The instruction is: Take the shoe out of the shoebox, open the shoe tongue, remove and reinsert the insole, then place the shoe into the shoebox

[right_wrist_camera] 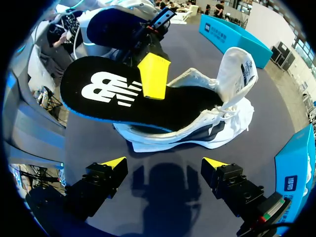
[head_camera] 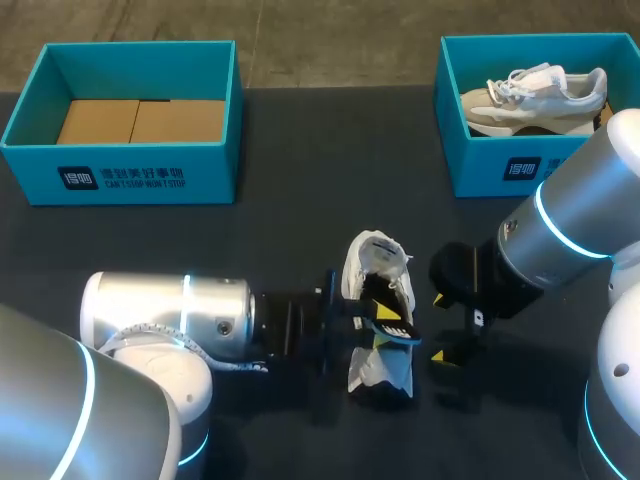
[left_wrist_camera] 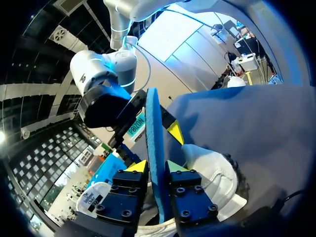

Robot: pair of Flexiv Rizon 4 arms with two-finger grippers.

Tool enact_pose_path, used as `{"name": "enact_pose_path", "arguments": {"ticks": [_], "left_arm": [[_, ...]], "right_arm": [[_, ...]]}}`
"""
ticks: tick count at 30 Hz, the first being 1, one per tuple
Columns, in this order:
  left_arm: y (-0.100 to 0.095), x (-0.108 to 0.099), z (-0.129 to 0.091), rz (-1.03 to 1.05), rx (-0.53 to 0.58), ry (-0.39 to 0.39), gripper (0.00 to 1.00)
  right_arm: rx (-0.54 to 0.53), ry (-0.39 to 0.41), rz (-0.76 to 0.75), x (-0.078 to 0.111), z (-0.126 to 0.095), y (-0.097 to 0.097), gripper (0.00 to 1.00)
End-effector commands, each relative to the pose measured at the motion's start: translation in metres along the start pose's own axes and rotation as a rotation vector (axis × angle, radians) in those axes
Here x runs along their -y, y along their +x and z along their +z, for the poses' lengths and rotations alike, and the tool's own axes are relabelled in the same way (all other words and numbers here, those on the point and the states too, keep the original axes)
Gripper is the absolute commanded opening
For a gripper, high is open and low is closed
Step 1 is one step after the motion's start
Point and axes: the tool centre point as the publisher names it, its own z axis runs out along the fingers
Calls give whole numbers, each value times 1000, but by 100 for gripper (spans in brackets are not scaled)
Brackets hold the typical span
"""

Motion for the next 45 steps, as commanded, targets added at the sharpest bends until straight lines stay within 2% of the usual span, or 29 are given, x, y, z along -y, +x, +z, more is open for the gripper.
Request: {"name": "enact_pose_path", "arguments": {"ticks": [1, 9, 25, 34, 37, 38, 45], "left_arm": [[3, 3, 0, 12, 6, -6, 0], [5, -8, 5, 87, 2, -29, 0], [0, -34, 5, 76, -10, -59, 0], [-1, -39, 6, 64, -17, -60, 0], [0, -35, 5, 56, -20, -50, 29], [0, -32, 4, 55, -17, -45, 33], [-3, -18, -6, 31, -6, -18, 32]], "right_arm": [[3, 1, 0, 0, 2, 1, 100], [3, 1, 0, 0, 2, 1, 100], [3, 1, 0, 0, 2, 1, 100], [3, 1, 0, 0, 2, 1, 100], [3, 1, 0, 0, 2, 1, 100], [3, 1, 0, 0, 2, 1, 100], [3, 1, 0, 0, 2, 1, 100]]}}
